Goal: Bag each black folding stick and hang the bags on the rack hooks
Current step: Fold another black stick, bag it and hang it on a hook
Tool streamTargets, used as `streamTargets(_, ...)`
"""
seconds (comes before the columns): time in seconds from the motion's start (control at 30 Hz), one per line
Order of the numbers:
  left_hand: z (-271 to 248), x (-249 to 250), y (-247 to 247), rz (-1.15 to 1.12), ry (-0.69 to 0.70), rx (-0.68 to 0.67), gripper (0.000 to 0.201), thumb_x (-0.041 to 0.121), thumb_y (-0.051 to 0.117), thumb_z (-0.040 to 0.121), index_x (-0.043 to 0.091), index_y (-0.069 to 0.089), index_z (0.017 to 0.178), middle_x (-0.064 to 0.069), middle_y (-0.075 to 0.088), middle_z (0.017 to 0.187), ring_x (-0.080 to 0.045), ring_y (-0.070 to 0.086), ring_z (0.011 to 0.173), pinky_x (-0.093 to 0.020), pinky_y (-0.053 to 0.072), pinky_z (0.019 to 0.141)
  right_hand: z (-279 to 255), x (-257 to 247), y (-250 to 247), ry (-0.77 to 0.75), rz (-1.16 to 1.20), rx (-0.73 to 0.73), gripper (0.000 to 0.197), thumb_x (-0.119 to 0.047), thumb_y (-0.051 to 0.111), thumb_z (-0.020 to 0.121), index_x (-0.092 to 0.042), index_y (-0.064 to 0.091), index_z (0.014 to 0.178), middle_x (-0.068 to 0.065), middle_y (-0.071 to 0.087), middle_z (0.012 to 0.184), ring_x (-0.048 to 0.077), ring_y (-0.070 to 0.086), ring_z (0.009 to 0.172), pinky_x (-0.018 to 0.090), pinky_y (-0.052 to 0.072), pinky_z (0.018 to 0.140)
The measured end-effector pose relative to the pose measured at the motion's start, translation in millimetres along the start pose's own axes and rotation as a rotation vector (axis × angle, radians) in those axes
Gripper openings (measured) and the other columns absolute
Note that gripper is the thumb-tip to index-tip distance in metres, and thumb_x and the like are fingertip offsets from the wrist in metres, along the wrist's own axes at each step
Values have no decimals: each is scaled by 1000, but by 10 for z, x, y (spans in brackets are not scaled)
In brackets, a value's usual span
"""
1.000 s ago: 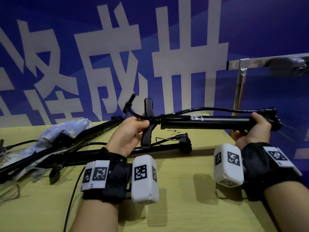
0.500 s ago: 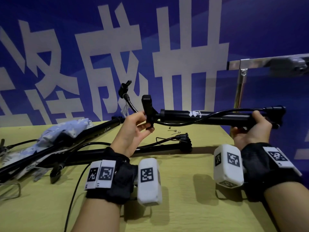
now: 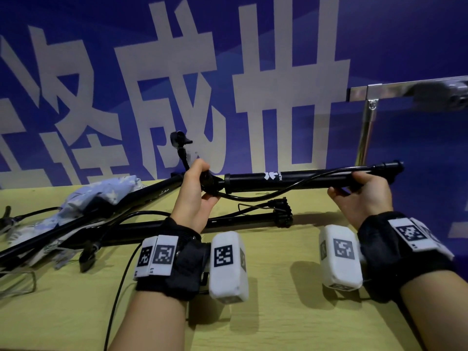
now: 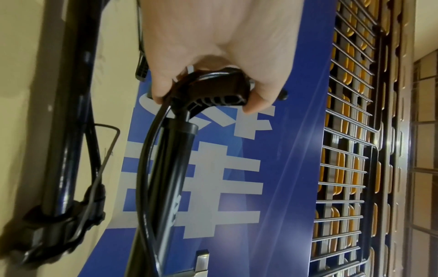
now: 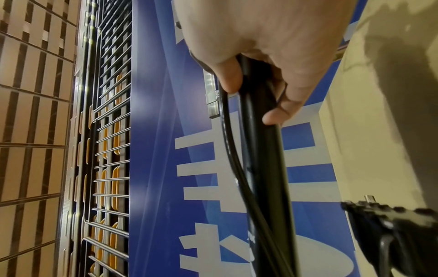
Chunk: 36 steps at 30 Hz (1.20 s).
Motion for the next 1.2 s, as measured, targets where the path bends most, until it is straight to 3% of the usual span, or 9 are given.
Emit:
streamTargets(0.13, 33, -23, -10, -72, 49, -53, 22, -9, 33, 80, 11, 43, 79, -7, 46, 86, -22, 45, 91, -31, 43, 95, 0, 36, -19, -18, -25, -11, 20, 2, 38, 95, -7, 47, 80, 5, 51, 91, 18, 52, 82, 34, 50, 82)
streamTargets(0.3, 129, -57, -45, -107, 25, -85, 56, -17, 24, 77, 4, 45, 125, -11, 59, 102, -19, 58, 92, -25, 48, 88, 59, 29, -62, 18, 41, 8, 12, 0, 41, 94, -7, 51, 90, 7, 54, 101, 20, 55, 89, 30, 55, 64)
streamTargets(0.47, 125, -104, -27, -82, -61, -36, 18, -12, 41, 86, 2, 52, 82, -11, 57, 85, -17, 57, 83, -25, 47, 85, 77, 11, -83, -14, 36, 17, 17, -1, 43, 93, -5, 51, 107, 6, 54, 95, 18, 57, 82, 27, 55, 59)
streamTargets(0.6, 151, -91, -36, 63, -34, -223, 29, -12, 38, 87, 3, 60, 97, -11, 62, 98, -20, 54, 98, -26, 44, 85, 90, -14, -99, 11, 63, 73, 11, -2, 42, 93, -8, 52, 93, 5, 53, 92, 16, 54, 83, 27, 53, 56)
streamTargets(0.7, 133, -68, -60, 189, 41, -339, 52, -17, 39, 82, 11, 55, 122, -1, 61, 117, -18, 54, 110, -43, 47, 86, 87, -35, -122, 53, 83, 102, 13, -3, 40, 94, -5, 51, 100, 7, 51, 88, 17, 54, 80, 24, 54, 52)
streamTargets(0.8, 92, -127, -40, 391, 180, -365, 62, -18, 53, 62, 17, 63, 112, 7, 69, 102, -19, 59, 106, -46, 46, 89, 54, -35, -97, 62, 36, 136, 25, 2, 29, 95, -7, 44, 77, 5, 35, 68, 5, 42, 38, 15, 46, 41)
streamTargets(0.87, 48, -257, 49, 500, 144, -375, 56, -16, 58, 66, 11, 61, 115, 3, 67, 95, -27, 59, 103, -49, 48, 89, 26, 0, -49, 59, 66, 80, 27, 2, 28, 94, -9, 43, 76, 2, 30, 66, 5, 33, 28, 18, 49, 39)
streamTargets(1.0, 32, -336, 139, 445, 22, -359, 51, -21, 50, 81, 6, 55, 124, -1, 62, 93, -21, 61, 88, -41, 57, 73, -71, 71, 34, 84, -6, -89, 23, 0, 30, 94, -10, 47, 84, 1, 33, 64, 11, 37, 51, 20, 52, 43)
streamTargets(1.2, 58, -270, 107, 326, -7, -395, 45, -22, 38, 84, 6, 59, 113, -2, 63, 95, -19, 62, 89, -35, 57, 74, -94, 58, 22, 109, -106, -83, 20, -5, 34, 94, -14, 47, 82, -3, 33, 61, 8, 37, 45, 16, 47, 42)
Point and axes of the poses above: each hand's wrist, its own z-axis towards the middle knuckle, its own y-axis out of the palm, x = y × z, the point moved 1 cm from there along z, towards the middle knuckle
